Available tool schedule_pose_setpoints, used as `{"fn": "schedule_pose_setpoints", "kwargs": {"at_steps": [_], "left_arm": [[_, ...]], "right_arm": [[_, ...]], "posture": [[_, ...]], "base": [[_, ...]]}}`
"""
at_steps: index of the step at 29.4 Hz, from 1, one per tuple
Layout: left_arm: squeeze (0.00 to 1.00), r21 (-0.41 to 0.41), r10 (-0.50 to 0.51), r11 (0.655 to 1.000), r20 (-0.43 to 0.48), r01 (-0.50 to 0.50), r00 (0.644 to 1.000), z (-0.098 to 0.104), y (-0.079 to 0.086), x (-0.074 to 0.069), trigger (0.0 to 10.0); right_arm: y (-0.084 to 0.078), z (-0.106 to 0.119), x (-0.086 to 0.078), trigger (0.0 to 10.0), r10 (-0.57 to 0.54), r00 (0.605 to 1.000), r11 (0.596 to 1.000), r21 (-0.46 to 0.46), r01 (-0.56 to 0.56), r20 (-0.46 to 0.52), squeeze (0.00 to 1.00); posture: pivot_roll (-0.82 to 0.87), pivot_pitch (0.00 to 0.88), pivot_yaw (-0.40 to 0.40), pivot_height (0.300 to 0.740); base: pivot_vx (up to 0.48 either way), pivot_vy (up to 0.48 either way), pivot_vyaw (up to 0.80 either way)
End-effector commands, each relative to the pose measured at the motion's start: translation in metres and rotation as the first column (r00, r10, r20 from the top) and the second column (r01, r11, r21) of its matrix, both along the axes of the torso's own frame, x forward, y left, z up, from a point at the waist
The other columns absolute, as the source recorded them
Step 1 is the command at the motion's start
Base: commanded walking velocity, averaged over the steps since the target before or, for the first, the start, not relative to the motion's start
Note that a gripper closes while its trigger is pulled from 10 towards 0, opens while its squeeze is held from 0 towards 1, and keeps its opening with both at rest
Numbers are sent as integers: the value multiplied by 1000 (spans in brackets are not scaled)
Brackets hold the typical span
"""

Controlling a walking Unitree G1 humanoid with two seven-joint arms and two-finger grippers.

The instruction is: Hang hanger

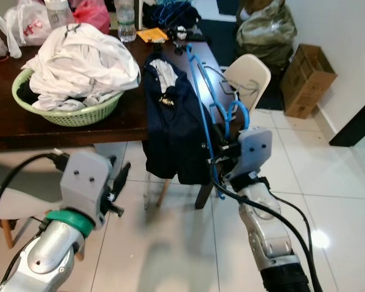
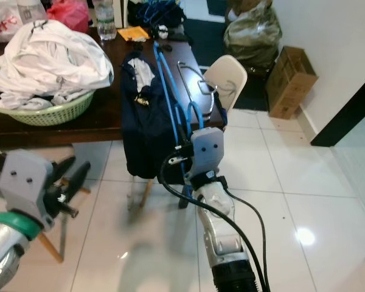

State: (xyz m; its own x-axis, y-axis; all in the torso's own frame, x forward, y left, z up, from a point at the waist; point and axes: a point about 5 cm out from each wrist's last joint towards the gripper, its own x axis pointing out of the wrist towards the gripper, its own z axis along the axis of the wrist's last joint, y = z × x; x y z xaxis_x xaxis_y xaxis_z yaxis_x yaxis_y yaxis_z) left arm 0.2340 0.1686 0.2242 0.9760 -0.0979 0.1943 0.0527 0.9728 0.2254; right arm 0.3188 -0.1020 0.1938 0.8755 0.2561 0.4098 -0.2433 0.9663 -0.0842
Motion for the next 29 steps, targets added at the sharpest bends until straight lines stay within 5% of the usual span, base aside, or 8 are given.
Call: {"fn": "schedule_pose_setpoints", "kwargs": {"at_steps": [1,4,6,12,29], "left_arm": [[0,-3,85,996,23,-85,996,1,8,3,10000],[0,0,276,961,102,-278,956,10,21,12,10000],[0,24,310,948,135,-316,941,12,24,14,10000],[0,88,328,933,194,-349,925,17,25,21,10000],[0,85,380,907,256,-413,889,23,27,27,10000]], "right_arm": [[-4,-3,1,10000,-36,999,999,2,36,-14,0],[-12,0,7,10000,-103,994,994,23,104,-20,0],[-14,1,8,10000,-122,992,992,29,123,-23,0],[-17,5,12,10000,-141,990,989,35,141,-8,0],[-12,5,19,10000,-150,989,989,8,150,-4,0]], "posture": [[79,70,-24,740],[75,66,-16,740],[74,62,-11,740],[73,54,5,740],[87,57,10,740]], "base": [[0,0,0],[0,0,0],[0,0,0],[0,0,0],[459,0,0]]}}
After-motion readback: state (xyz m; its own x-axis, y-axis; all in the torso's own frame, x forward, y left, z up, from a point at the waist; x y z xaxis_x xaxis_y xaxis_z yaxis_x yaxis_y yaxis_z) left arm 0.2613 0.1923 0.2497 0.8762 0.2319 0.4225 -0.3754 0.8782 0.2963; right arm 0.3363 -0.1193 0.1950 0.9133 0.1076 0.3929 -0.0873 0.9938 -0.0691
